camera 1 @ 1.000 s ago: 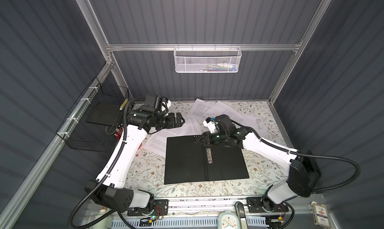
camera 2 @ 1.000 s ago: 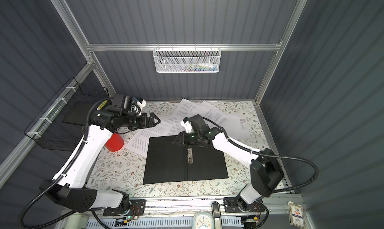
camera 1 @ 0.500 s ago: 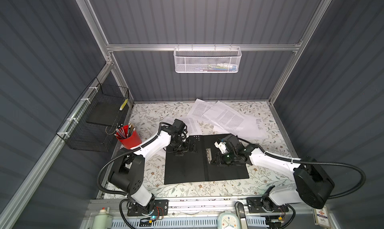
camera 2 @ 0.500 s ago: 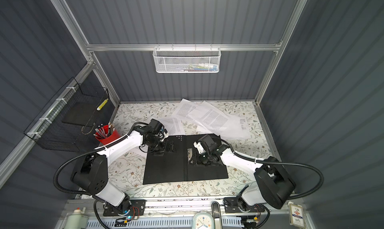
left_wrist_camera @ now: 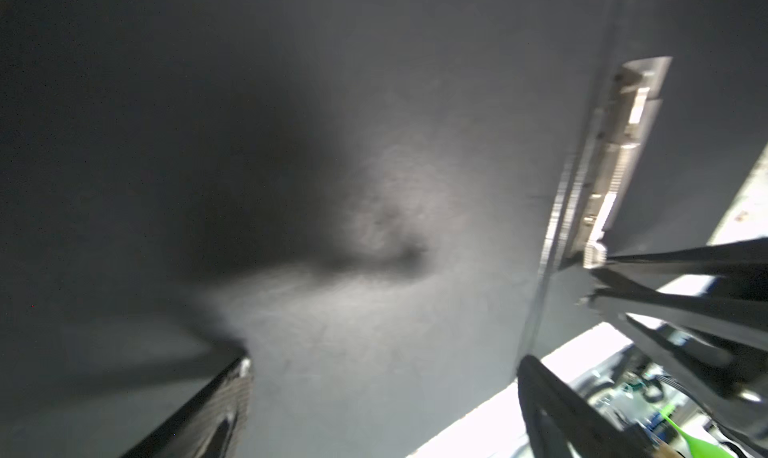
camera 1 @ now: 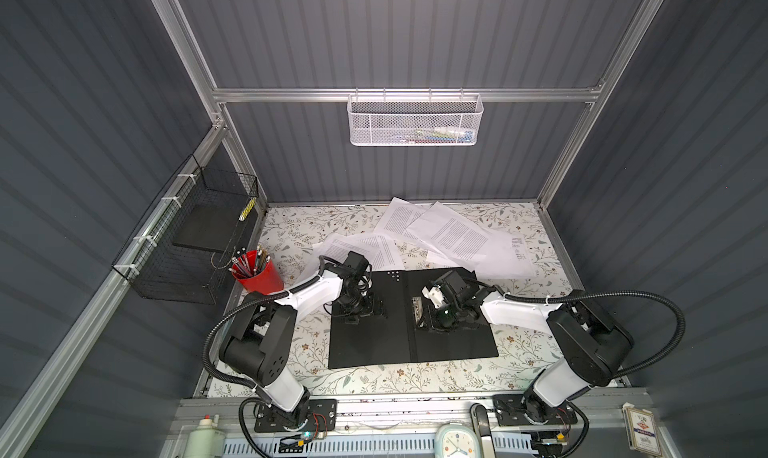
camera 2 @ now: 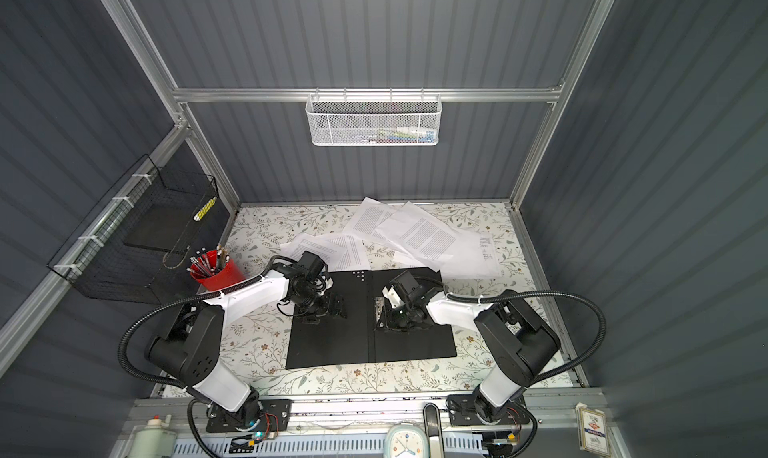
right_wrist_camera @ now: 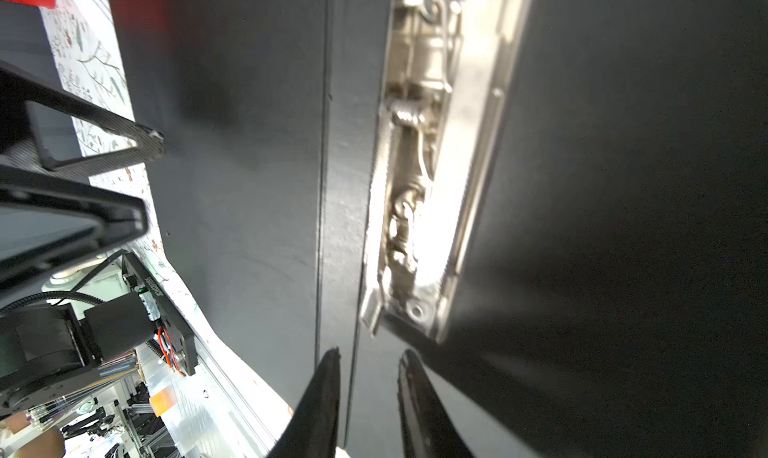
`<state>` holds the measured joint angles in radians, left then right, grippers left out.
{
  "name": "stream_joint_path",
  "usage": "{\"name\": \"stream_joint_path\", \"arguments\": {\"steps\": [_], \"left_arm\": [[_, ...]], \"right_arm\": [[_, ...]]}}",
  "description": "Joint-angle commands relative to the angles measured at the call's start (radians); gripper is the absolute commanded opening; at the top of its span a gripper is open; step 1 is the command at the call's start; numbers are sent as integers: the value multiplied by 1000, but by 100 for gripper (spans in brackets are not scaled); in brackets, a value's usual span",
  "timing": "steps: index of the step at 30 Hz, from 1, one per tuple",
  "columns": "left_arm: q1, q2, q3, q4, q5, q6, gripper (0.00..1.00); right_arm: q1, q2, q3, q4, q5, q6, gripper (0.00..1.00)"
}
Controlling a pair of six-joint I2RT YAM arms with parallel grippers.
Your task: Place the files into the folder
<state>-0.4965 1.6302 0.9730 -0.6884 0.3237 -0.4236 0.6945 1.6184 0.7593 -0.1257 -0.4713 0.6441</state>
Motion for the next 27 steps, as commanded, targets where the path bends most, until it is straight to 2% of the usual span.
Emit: {"name": "stream_joint_path", "arguments": {"steps": [1, 14, 21, 27], "left_arm": [[3, 19, -27, -11, -54, -9, 100], [3, 36, -83, 7, -88, -26, 100], [3, 42, -79, 4, -88, -27, 100], [3, 43, -71, 6, -93, -43, 100]], "right_arm": [[-2, 18, 31, 18, -10, -8, 27], [-30, 71, 44, 44, -43, 8, 22], [-35, 87, 43, 56, -55, 17, 14], [-39, 95, 25, 64, -55, 37, 0]]}}
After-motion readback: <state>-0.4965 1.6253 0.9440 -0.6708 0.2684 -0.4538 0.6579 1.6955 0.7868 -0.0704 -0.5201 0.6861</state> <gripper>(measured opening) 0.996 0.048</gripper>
